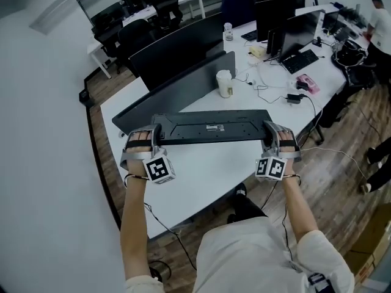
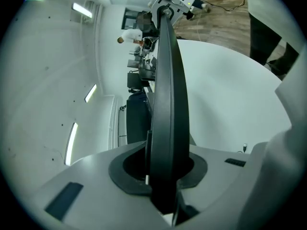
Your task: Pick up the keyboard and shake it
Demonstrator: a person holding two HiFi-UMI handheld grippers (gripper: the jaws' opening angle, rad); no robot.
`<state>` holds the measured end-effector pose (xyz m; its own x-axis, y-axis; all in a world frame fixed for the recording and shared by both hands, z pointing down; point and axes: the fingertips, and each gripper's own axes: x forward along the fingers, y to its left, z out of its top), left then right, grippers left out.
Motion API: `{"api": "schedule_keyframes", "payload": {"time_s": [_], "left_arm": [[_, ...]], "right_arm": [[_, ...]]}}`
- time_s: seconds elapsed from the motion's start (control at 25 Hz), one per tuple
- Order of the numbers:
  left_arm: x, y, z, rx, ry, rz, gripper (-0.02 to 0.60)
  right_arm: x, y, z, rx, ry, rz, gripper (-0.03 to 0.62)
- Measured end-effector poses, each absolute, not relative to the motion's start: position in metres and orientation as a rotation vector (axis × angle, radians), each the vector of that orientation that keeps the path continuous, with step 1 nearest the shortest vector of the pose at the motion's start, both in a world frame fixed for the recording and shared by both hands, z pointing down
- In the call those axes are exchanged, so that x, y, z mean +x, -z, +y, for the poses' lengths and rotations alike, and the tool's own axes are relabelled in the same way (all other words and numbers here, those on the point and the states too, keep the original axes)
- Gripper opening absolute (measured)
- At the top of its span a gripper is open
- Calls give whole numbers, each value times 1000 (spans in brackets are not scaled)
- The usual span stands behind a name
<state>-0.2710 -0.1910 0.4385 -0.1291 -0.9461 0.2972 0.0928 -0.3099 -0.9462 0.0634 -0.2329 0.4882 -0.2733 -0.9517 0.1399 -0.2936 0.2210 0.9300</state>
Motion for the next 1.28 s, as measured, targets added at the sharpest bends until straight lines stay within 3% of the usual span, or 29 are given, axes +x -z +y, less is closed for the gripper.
{"api": "schedule_keyframes", "payload": {"time_s": [0.32, 0.52, 0.92, 1.28], "left_arm": [[-232, -411, -215, -1168, 1624, 828, 95], [-233, -413, -209, -1175, 1638, 849, 97], [-263, -333, -150, -1047, 1280, 1457, 92], [-261, -209, -67, -770, 968, 1623, 95]], "right_arm": [[61, -586, -211, 1187, 763, -1873, 107], [62, -584, -223, 1174, 789, -1861, 107], [66, -347, -240, 1303, 1490, -1485, 114], [66, -210, -174, 1581, 1805, -1345, 116]]}}
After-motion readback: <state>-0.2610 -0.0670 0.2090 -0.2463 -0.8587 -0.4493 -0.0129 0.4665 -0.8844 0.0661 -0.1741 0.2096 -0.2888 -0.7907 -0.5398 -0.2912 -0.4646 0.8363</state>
